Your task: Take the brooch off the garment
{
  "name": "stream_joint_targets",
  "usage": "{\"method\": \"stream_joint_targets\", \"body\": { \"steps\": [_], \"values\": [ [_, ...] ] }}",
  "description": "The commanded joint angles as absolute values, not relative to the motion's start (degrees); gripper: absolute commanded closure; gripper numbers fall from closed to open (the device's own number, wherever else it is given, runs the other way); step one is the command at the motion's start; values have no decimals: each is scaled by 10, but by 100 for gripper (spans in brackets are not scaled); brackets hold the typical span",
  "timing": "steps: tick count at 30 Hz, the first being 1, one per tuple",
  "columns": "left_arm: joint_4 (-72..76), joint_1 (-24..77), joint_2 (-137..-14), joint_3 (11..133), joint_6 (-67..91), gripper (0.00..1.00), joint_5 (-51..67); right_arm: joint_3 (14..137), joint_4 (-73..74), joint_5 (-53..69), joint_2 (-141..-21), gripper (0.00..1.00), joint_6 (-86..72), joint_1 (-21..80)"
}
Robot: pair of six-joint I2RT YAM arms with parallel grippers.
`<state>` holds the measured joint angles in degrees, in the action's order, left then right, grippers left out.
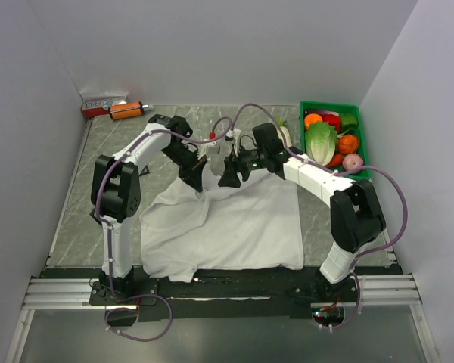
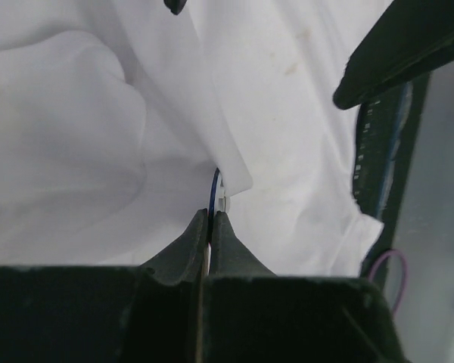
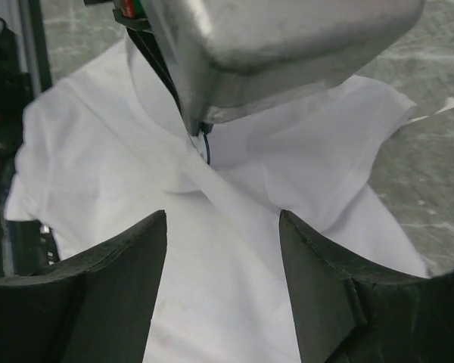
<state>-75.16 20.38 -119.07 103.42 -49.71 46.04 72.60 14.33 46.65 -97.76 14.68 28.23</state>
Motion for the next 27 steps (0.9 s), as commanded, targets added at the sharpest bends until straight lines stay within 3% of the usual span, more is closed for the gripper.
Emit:
{"method": "stream_joint_targets", "body": {
  "steps": [1, 13, 27],
  "values": [
    [-784, 187, -1191, 1017, -455, 99, 557, 690, 63, 504, -976, 31, 54, 280],
    [-744, 156, -1243, 939, -401, 99, 690, 671, 3, 580, -1048, 30, 1, 304],
    [-642, 151, -1218, 895, -325, 99, 706, 697, -13, 570, -1101, 34, -41, 342]
  ]
}}
